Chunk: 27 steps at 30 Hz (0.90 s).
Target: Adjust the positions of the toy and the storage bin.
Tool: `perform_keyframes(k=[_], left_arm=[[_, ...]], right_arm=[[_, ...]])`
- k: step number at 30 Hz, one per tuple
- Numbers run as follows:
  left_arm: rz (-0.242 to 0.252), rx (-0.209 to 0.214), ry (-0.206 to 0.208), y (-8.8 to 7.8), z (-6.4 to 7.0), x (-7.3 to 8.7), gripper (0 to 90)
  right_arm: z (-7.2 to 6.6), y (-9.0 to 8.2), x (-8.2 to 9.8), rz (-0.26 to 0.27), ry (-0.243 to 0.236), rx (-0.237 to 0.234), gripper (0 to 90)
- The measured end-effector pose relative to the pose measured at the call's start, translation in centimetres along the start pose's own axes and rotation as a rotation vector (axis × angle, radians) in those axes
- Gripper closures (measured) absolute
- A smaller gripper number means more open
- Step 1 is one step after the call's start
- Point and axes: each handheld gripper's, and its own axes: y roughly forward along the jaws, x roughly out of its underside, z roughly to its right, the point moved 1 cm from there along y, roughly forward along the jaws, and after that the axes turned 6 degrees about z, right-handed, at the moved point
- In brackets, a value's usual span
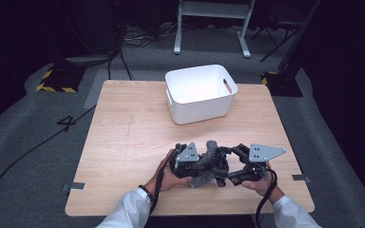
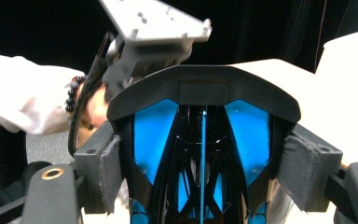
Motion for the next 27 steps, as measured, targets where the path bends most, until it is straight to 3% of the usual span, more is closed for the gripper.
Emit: perform_keyframes(k=[7, 17, 18, 24, 27], left_arm=[[-0.014, -0.003, 0.005, -0.1, -0.1, 0.1, 71.9], [-0.091, 0.061, -0.014, 2.3, 0.9, 1.7, 71.9], [-0.116, 0.069, 0.002, 2.7, 1.2, 1.9, 71.9], [-0.153, 0.116, 0.008, 3.7, 2.2, 2.5, 71.8], [-0.171, 0.109, 0.041, 3.7, 2.6, 2.3, 71.8]], right_arm=[[-0.5, 0.6, 0.3, -0.021, -0.015, -0.011, 25.6], [-0.6, 0.1, -0.4, 0.008, -0.026, -0.01, 25.6], [-0.6, 0.1, -0.4, 0.01, -0.027, -0.007, 25.6], [0.0, -0.6, -0.7, 0.017, -0.026, 0.046, 25.6], [0.5, -0.9, -0.6, 0.011, -0.031, 0.08, 25.6]])
